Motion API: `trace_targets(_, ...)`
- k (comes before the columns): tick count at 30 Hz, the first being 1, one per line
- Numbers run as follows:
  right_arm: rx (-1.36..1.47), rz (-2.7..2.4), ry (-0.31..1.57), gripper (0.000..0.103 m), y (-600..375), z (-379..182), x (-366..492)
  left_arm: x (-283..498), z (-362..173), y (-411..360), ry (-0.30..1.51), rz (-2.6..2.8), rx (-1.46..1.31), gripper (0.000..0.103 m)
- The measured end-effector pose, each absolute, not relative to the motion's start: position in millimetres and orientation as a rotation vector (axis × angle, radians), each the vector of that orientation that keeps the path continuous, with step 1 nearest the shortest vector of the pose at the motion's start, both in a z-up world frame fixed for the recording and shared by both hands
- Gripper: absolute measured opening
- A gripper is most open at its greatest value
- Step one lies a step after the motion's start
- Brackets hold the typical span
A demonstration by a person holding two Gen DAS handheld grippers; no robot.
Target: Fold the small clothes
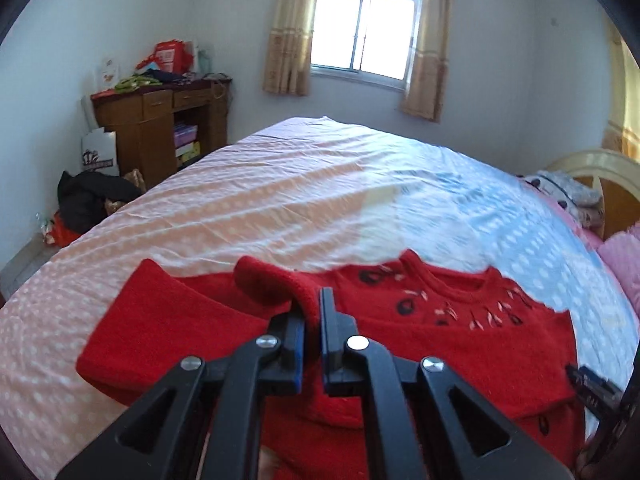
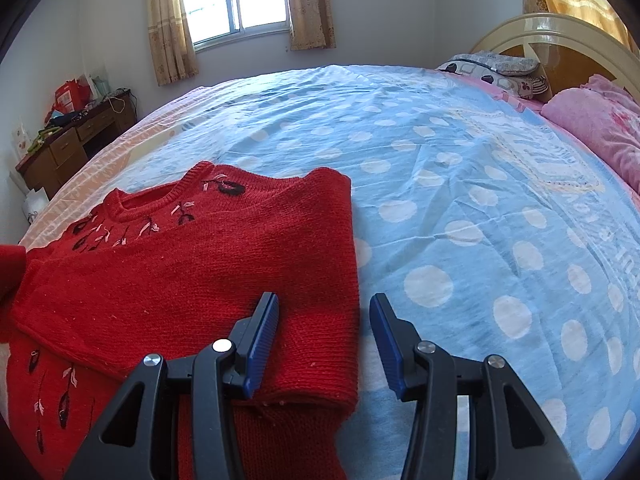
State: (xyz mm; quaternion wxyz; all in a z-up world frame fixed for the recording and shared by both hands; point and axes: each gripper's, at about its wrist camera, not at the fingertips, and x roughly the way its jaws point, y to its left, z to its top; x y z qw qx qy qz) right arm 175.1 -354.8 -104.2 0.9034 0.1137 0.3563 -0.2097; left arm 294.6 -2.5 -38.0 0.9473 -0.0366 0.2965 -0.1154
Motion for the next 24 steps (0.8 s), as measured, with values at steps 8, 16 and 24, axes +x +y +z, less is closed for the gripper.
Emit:
trace_targets(8,0.237,-0.433,0.737,0.049,-355,-104,175,293,-63,-46,0.673,-0.296,-0.045,0.006)
trace_targets(16,0.247,-0.429,0.736,0.05,-357,-104,174,270,-77,-15,0.746,-0.282,-0.064,0.062)
trace_targets(24,0.179,-0.471,0.732,0.051,-340,-87,177,247,-102,29,0.767,-0.183,-0.2,0.062)
